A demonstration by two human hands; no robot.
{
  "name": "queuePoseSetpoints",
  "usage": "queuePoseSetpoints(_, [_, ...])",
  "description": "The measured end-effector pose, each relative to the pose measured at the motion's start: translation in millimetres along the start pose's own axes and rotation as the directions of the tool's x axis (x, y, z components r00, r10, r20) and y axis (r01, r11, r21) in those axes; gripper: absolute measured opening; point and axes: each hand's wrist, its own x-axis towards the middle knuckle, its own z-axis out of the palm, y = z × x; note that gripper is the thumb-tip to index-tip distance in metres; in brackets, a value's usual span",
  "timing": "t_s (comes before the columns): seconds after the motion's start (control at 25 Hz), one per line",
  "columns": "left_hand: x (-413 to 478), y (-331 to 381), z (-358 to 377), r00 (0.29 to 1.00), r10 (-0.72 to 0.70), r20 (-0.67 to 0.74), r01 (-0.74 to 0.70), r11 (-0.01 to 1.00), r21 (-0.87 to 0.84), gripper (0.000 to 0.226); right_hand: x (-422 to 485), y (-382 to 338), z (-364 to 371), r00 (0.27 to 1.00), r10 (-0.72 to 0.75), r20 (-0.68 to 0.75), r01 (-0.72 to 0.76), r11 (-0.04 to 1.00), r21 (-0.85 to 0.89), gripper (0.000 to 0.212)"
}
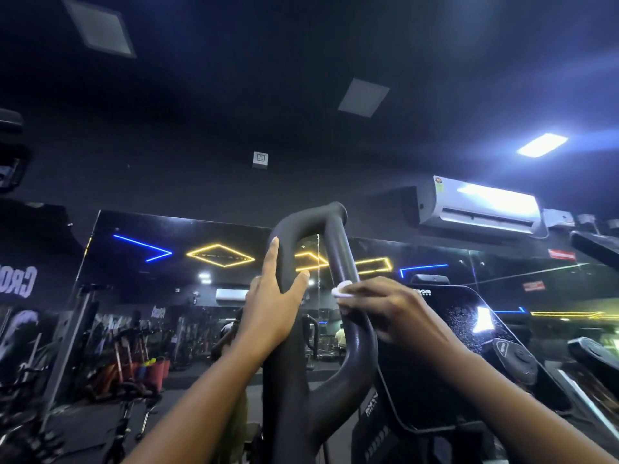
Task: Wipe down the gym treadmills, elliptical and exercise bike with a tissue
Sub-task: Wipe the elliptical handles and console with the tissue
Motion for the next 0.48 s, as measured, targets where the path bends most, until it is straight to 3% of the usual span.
queuePoseSetpoints(0.08, [0.8,-1.5,0.5,1.000,0.010,-0.009,-0.010,1.000,0.000,0.071,29.7,13.7,0.5,0.975,0.169,-0.144,-0.154,0.982,0.112,0.030])
queuePoseSetpoints(0.16, [2.1,-3.6,0.9,1.000,0.016,-0.014,-0.016,1.000,-0.007,0.071,71.8,35.1,6.0,0.905,0.357,-0.232,-0.318,0.929,0.187,0.030])
queuePoseSetpoints(0.28, [2.9,-6.4,1.4,1.000,0.017,-0.021,-0.017,1.000,0.008,0.069,118.6,60.5,25.3,0.824,0.518,-0.229,-0.486,0.854,0.185,0.027])
queuePoseSetpoints(0.48, [5.6,-8.5,2.8,0.999,0.040,-0.035,-0.040,0.999,0.002,0.069,129.8,56.1,46.5,0.849,0.506,-0.154,-0.509,0.860,0.021,0.028])
